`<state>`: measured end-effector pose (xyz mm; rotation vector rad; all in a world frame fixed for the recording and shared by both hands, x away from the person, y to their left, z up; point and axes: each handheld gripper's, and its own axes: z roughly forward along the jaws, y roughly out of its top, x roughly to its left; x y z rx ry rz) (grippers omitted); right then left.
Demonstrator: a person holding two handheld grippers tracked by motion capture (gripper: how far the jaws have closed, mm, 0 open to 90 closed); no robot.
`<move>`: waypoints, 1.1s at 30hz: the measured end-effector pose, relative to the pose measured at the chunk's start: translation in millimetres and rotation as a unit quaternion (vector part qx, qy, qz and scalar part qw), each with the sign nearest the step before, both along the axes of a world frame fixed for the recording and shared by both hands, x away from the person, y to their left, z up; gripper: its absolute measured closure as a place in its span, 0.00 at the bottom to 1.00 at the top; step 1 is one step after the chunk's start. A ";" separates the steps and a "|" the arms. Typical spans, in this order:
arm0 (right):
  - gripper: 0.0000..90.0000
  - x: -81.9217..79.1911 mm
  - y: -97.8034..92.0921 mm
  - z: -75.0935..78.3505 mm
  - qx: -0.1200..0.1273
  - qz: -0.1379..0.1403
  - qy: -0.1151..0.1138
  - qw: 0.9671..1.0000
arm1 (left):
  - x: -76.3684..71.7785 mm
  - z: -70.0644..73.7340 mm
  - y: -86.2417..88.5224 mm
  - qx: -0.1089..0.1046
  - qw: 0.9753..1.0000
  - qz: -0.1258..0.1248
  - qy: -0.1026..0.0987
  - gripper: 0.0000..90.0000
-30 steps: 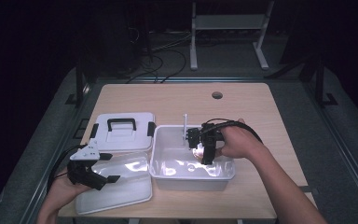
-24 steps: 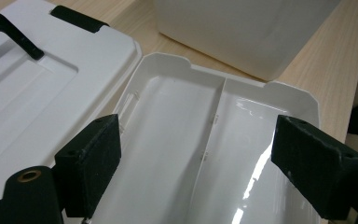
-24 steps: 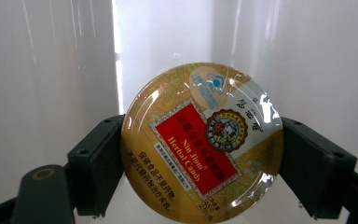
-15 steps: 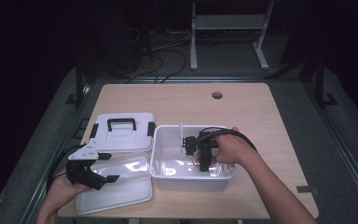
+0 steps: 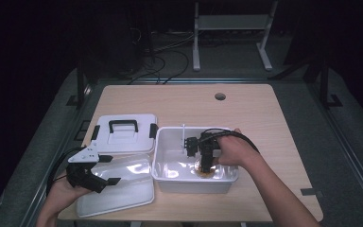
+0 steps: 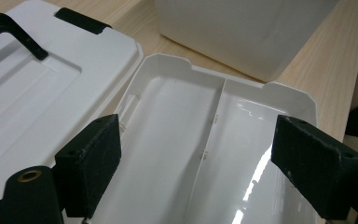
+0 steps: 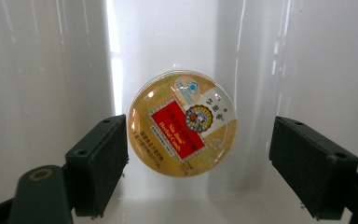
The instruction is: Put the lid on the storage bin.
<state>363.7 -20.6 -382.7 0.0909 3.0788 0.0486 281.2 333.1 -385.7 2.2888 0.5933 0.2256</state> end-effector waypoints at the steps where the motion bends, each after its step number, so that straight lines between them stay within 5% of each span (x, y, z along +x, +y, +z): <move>1: 0.21 -0.6 -1.2 2.6 0.002 -0.003 0.000 1.000 | 0.0 -0.3 -0.3 0.000 1.000 0.000 0.000 0.17; 6: 0.23 -1.4 -15.4 23.0 0.035 -0.014 -0.006 0.999 | -0.1 -0.8 -0.9 0.003 1.000 -0.001 0.000 0.17; 18: 0.24 -4.4 -50.1 66.2 0.073 -0.041 -0.031 0.996 | -0.9 -0.1 -0.4 0.005 1.000 -0.001 0.001 0.17; 33: 0.24 -13.3 -99.0 104.9 0.124 -0.084 -0.055 0.987 | -2.0 1.5 -1.4 0.001 1.000 0.000 -0.001 0.17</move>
